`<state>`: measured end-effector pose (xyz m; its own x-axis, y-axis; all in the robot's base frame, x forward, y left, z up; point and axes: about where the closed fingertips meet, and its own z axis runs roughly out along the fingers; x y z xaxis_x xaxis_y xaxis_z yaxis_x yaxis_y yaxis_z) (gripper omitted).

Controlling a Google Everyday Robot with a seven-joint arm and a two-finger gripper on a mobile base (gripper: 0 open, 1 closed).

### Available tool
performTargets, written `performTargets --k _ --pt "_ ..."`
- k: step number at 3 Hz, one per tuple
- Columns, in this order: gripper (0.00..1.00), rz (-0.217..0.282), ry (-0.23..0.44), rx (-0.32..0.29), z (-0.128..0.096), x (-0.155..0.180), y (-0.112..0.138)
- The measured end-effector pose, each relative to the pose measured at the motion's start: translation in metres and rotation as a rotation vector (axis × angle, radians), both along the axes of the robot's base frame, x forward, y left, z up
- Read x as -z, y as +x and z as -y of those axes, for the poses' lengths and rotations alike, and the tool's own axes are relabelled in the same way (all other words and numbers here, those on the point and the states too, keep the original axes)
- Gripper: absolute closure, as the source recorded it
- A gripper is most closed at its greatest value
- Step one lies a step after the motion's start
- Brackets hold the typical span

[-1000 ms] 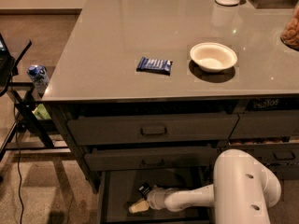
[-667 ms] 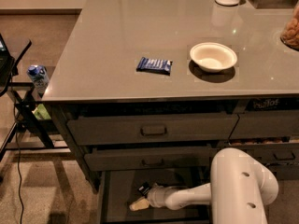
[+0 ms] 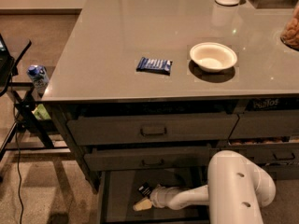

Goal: Pick rxbar chocolate from bottom drawer and place on counter

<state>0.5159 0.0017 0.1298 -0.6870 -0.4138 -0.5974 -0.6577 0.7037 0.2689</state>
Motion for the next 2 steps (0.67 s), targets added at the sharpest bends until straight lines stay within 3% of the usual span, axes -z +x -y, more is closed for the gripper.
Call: performTargets --k 2 --pt "0.0 -0.016 -0.003 0.003 0.0013 0.0134 -0.0002"
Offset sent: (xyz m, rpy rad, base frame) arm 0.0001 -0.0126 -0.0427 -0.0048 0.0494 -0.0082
